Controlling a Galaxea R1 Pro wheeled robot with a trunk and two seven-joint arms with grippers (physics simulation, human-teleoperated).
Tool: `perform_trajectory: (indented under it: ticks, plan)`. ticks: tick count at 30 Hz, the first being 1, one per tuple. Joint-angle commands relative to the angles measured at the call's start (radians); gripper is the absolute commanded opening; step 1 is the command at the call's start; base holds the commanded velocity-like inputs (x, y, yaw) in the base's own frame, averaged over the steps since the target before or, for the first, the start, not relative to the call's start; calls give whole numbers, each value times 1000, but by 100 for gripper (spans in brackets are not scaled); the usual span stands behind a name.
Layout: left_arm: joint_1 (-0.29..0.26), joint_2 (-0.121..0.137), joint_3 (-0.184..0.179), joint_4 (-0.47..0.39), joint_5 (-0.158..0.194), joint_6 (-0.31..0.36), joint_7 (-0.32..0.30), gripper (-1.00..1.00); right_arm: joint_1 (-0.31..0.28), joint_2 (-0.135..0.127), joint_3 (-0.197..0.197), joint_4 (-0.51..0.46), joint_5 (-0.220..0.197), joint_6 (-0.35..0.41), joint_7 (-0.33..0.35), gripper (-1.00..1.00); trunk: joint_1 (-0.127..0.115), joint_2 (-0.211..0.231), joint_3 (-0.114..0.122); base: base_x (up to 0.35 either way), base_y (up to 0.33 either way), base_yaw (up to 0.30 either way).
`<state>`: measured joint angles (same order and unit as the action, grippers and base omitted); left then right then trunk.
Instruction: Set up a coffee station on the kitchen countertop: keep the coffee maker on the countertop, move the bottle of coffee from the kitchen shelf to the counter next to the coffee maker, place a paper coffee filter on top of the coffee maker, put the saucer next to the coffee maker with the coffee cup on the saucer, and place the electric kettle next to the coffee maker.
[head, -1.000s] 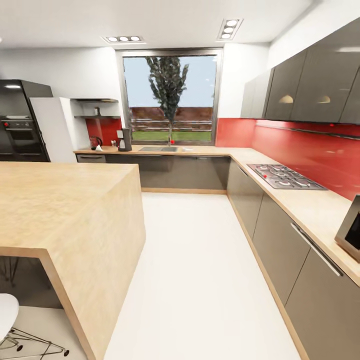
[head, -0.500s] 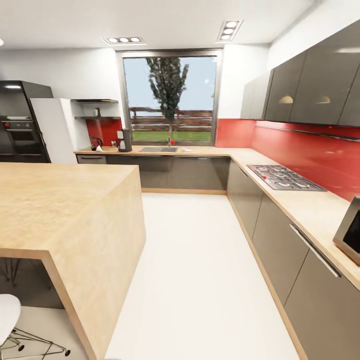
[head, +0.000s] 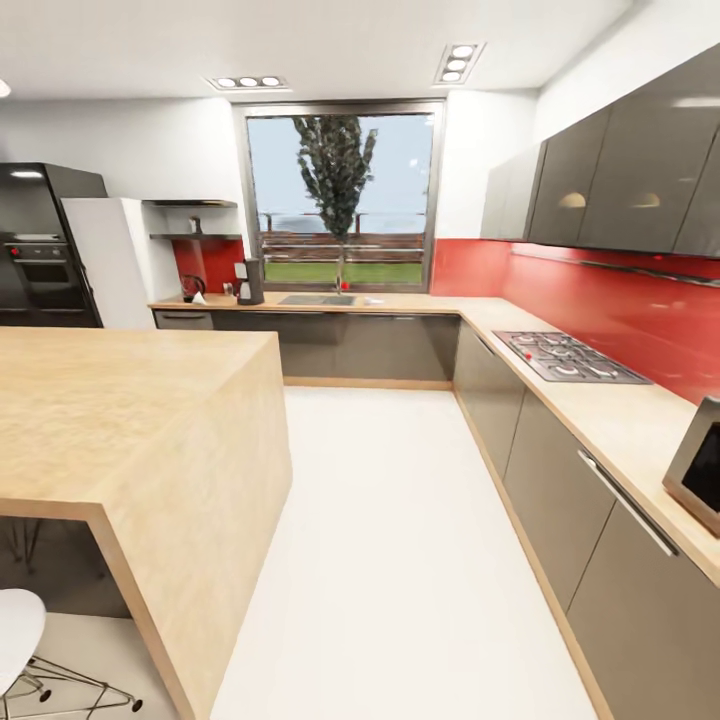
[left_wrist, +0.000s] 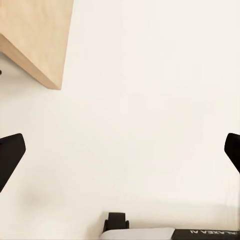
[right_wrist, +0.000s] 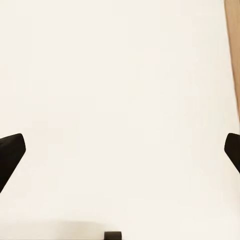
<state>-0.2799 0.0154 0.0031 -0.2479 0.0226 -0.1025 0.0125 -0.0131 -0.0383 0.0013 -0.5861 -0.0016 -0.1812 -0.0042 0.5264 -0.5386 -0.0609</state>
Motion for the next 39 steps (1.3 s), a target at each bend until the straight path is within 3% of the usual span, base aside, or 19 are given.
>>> perform_trajectory:
  ticks: [1, 5, 20, 39]
  plan:
    - [-1, 0, 0, 1, 7, -3, 1, 100, -1, 0, 0, 1, 0, -3, 0, 100, -4, 6, 1, 0, 0, 0]
    - [-1, 3, 0, 1, 29, -5, 1, 100, -1, 2, 0, 2, -1, -2, 0, 100, -19, 34, 14, 0, 0, 0]
    - [-1, 3, 0, 1, 33, -5, 1, 100, -1, 5, -1, 76, -1, -4, 0, 100, -76, 139, 61, 0, 0, 0]
    - [-1, 3, 0, 2, 33, -5, 0, 100, -1, 5, 0, 78, -1, -4, 0, 100, -76, 139, 61, 0, 0, 0]
